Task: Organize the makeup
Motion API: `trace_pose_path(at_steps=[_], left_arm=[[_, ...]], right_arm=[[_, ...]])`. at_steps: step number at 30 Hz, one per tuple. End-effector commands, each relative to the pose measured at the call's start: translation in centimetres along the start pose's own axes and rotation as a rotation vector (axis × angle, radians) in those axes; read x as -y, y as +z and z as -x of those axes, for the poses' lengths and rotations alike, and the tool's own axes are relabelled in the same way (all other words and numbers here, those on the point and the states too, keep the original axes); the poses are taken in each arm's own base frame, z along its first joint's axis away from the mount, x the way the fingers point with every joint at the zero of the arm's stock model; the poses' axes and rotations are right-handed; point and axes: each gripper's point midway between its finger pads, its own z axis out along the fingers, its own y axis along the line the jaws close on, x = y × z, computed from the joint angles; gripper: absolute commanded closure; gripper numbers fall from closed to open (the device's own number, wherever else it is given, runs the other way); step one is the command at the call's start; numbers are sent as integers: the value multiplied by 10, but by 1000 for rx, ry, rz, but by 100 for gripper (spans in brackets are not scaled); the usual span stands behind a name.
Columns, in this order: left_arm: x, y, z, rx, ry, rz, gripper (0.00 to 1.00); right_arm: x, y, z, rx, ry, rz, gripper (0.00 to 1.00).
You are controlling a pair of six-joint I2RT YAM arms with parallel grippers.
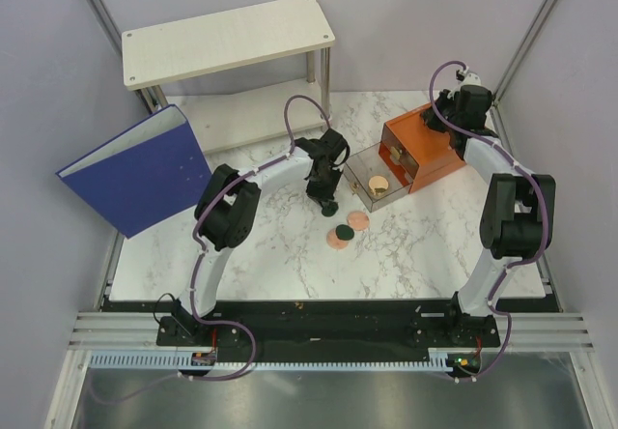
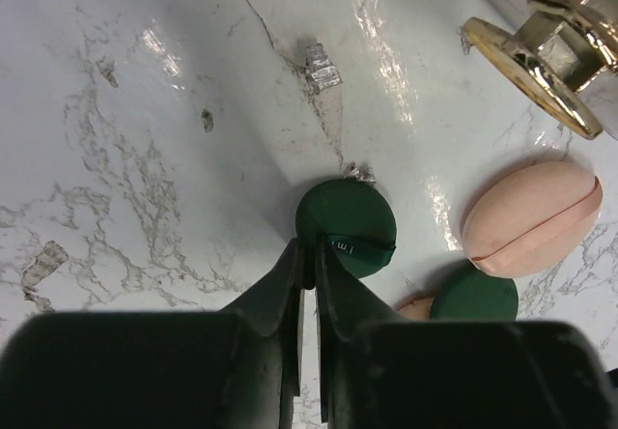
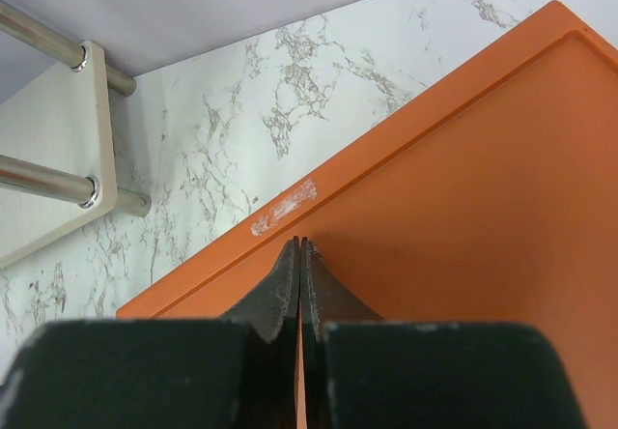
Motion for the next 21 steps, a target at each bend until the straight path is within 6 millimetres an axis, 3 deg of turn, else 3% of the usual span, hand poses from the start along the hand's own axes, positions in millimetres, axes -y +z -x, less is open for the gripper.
trace_pose_path(at_steps=[1,6,13,21], left_arm=[[2,-9,1,15,26,-8,93],[3,-42,19,110,30,8,98],[30,-102,91,347,17,-65,98],[64,-126,141,478,20,-199,98]], right_arm=[[66,-39,-202,-650,98,-242,100],[66,-37,-199,-645,99,-240,100],[66,-36,-202,-655,100,-239,100],[67,-37,-202,-657,99,-242,100]])
